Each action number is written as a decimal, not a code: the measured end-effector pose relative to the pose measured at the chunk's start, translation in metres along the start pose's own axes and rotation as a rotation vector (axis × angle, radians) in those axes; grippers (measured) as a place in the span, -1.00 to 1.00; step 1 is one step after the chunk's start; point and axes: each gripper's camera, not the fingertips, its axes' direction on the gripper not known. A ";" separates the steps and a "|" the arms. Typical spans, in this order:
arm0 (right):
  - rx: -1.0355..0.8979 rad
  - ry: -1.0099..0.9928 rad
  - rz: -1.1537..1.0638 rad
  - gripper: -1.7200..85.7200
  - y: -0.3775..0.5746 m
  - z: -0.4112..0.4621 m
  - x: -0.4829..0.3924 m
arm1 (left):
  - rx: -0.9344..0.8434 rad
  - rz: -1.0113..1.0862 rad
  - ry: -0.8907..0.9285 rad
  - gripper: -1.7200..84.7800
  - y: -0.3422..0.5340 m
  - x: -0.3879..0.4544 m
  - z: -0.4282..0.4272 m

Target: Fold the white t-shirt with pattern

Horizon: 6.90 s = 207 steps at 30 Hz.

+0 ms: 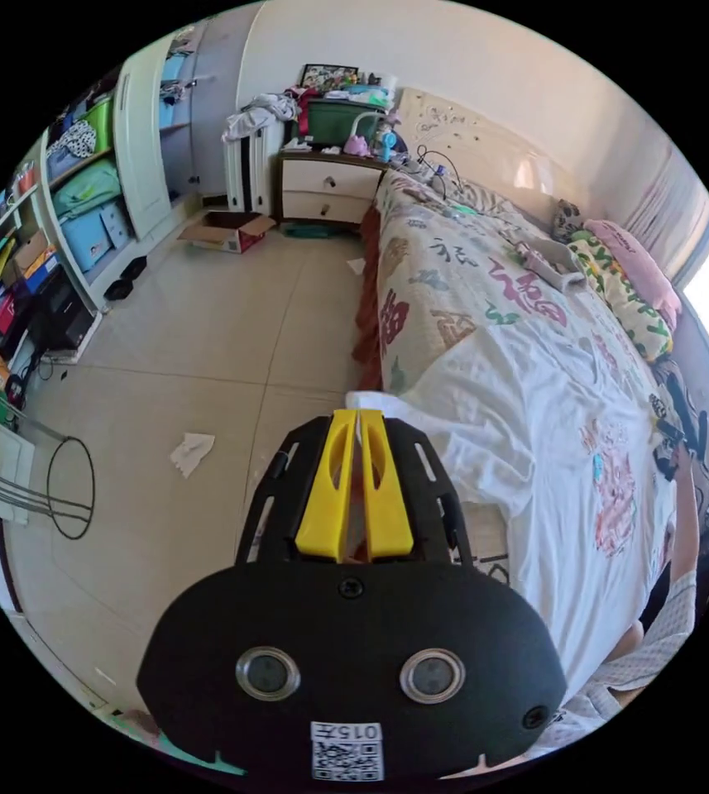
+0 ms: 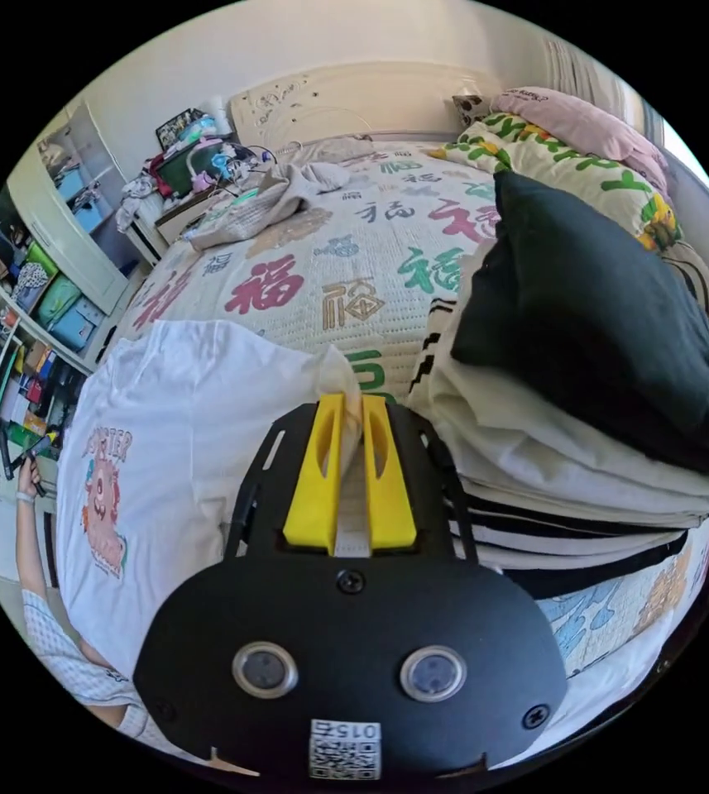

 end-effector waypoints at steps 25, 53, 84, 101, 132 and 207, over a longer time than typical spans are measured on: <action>-0.028 0.076 -0.399 -0.92 -0.077 0.100 -0.200 | 0.125 0.348 0.000 -0.96 -0.091 0.223 0.106; -0.205 -0.425 -0.398 -0.72 0.373 -0.126 0.021 | -0.049 0.452 0.348 -0.74 0.444 0.111 -0.134; -0.178 -0.413 -0.277 -0.86 0.396 -0.133 0.134 | -0.250 0.479 0.223 -0.92 0.485 0.117 -0.036; 0.167 -0.515 -0.148 -0.76 0.130 -0.074 0.127 | 0.202 0.815 0.399 -0.89 0.186 0.469 0.014; 0.300 -0.411 -0.170 -0.97 0.081 -0.017 0.091 | 0.056 0.854 0.464 -0.95 -0.034 0.723 0.272; -0.018 -0.252 -0.968 -0.96 0.082 0.029 -0.234 | -0.179 0.597 0.483 -0.93 -0.077 0.382 0.168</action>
